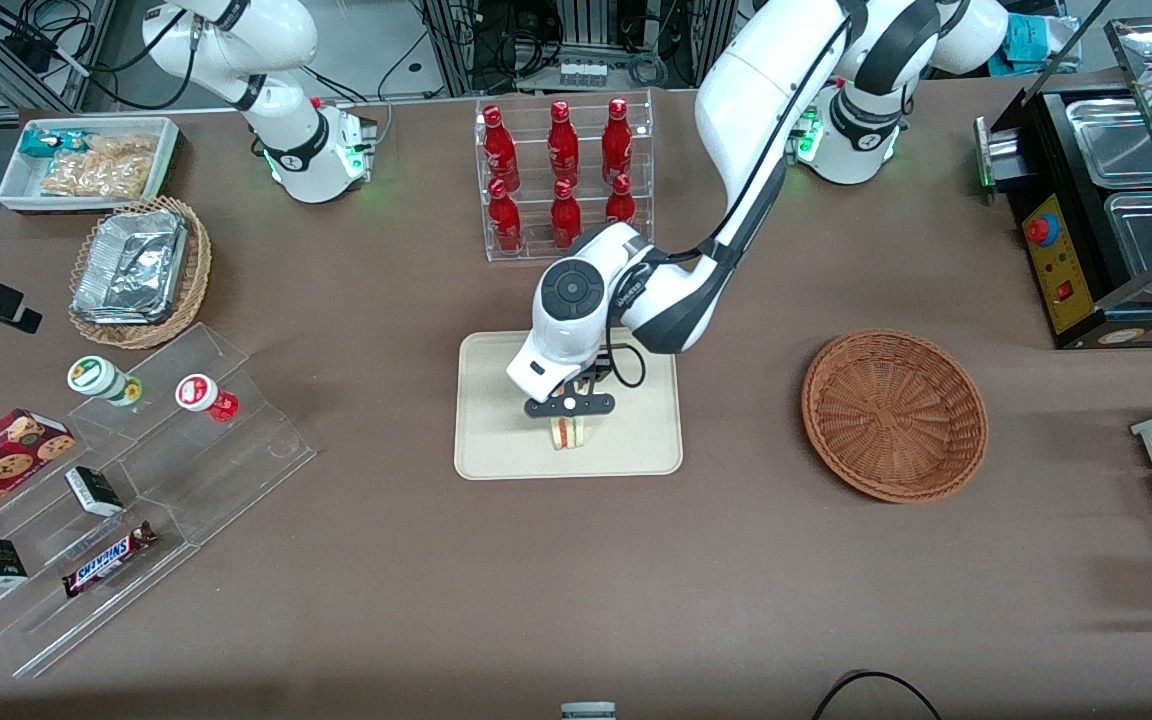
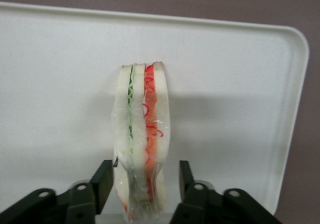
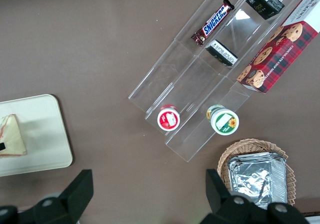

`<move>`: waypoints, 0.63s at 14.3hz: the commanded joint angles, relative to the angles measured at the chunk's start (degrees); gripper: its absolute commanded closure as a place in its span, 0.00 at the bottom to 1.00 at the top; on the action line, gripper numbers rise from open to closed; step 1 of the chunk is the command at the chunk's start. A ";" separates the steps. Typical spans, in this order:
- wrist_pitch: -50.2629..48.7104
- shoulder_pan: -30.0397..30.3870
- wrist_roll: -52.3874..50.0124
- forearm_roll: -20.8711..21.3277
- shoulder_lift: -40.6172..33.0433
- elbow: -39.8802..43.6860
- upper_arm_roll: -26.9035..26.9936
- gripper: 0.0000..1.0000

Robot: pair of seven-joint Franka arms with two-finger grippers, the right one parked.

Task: Place sandwich from basket to tray
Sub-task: 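Lower the sandwich onto the tray and open the left gripper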

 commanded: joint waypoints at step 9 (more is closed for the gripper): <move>-18.50 9.68 9.58 1.75 -18.69 -12.20 3.92 0.00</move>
